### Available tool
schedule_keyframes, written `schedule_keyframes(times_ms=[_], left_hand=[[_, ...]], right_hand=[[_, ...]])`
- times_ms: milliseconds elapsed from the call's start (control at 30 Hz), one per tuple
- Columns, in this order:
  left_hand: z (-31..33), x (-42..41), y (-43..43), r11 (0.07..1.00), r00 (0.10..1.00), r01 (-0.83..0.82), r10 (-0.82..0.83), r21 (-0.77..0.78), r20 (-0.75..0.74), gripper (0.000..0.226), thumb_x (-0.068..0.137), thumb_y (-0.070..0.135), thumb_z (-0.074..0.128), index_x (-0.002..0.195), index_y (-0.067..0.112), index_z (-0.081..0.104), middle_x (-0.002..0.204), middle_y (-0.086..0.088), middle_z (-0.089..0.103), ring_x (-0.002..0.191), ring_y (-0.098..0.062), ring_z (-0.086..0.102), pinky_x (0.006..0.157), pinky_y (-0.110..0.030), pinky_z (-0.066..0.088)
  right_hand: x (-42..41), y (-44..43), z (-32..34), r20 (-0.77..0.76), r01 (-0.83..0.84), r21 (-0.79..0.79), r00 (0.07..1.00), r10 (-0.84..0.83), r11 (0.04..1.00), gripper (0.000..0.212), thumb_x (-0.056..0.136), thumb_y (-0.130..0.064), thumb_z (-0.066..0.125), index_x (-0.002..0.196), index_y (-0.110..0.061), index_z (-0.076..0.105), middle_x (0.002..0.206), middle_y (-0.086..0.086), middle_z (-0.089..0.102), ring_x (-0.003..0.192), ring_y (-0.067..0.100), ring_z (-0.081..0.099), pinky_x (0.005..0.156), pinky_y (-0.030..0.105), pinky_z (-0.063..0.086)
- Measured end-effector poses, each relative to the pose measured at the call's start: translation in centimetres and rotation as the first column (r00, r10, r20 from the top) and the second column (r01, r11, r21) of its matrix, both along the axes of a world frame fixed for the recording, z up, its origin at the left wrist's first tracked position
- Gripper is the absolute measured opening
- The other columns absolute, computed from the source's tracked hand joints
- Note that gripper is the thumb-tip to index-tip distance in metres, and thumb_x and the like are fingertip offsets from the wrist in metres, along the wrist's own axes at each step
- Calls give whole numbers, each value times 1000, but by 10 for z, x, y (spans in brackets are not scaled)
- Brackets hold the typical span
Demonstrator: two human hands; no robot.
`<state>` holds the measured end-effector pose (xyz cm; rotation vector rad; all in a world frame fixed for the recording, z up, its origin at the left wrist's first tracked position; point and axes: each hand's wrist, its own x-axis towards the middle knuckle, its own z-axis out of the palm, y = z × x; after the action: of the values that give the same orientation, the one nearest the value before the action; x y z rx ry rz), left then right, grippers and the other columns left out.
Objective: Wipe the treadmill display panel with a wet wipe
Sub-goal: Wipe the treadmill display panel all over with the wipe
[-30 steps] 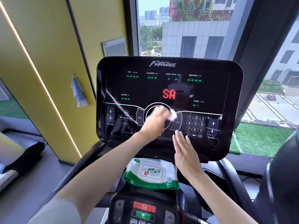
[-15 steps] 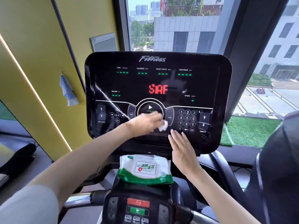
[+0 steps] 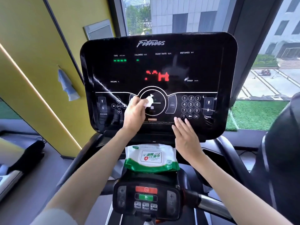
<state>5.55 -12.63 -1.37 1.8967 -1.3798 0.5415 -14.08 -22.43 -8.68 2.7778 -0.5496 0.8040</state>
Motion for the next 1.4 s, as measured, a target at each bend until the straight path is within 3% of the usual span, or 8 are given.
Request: schedule_keyframes(times_ms=[200, 367, 633, 867, 1100, 1233, 1300, 1400], left_hand=[[-18, -23, 5, 905, 946, 130, -236, 406, 223, 42, 66, -15, 58, 98, 12, 62, 90, -7, 54, 84, -26, 55, 39, -36, 50], [-19, 18, 37, 984, 994, -106, 101, 142, 42, 35, 66, -17, 56, 92, 6, 62, 85, -9, 54, 72, -29, 56, 44, -36, 49], [-29, -52, -9, 969, 998, 62, -63, 240, -3, 31, 67, -18, 55, 91, 2, 58, 86, -13, 53, 75, -31, 55, 49, -39, 51], [-34, -34, 11, 977, 974, -206, 210, 51, -89, 32, 66, -20, 54, 86, 4, 57, 79, -13, 52, 66, -30, 51, 50, -32, 41], [-25, -87, -45, 906, 933, 212, -298, 365, 199, 39, 57, -17, 63, 90, 2, 61, 86, -13, 54, 80, -30, 56, 36, -33, 46], [5, -58, -50, 993, 993, -116, 116, -5, -35, 26, 70, -15, 55, 89, 1, 61, 85, -15, 54, 77, -32, 54, 52, -38, 50], [6, -67, -53, 978, 977, -206, 207, 35, -43, 29, 73, -13, 54, 93, 5, 62, 90, -12, 53, 81, -29, 55, 59, -36, 51], [-10, -85, -47, 879, 894, 201, -344, 432, 285, 36, 65, -10, 56, 94, 11, 62, 93, -7, 54, 87, -24, 54, 48, -33, 51]], right_hand=[[1, 0, 1, 33, -6, -33, 999, 7, 999, 37, 88, 1, 33, 108, 8, 62, 131, 27, 50, 126, 36, 47, 109, 47, 27], [2, 1, -3, 65, -9, -22, 998, 10, 1000, 36, 87, 4, 34, 107, 9, 63, 130, 28, 51, 126, 37, 46, 109, 48, 27], [-2, -4, 3, 10, -32, -27, 999, 32, 999, 38, 88, -2, 33, 110, 7, 63, 132, 26, 50, 127, 34, 45, 110, 47, 26], [-18, -7, 5, -50, -35, 30, 998, 36, 999, 47, 84, -5, 31, 125, 6, 53, 142, 23, 40, 135, 31, 34, 111, 45, 24], [-58, -26, 7, -4, 36, 92, 999, -36, 995, 46, 85, -6, 35, 124, 6, 54, 137, 21, 47, 131, 29, 42, 111, 43, 24], [-63, -31, 4, -32, 72, 111, 997, -69, 991, 48, 87, -11, 34, 129, 5, 49, 140, 20, 44, 132, 28, 41, 112, 42, 21], [-62, -30, 1, -47, 77, 120, 996, -72, 990, 48, 89, -14, 34, 131, 6, 47, 142, 20, 42, 133, 28, 39, 111, 43, 23], [-62, -32, 1, -63, 74, 115, 996, -67, 991, 48, 90, -16, 34, 130, 6, 48, 142, 20, 42, 133, 28, 40, 110, 44, 24]])
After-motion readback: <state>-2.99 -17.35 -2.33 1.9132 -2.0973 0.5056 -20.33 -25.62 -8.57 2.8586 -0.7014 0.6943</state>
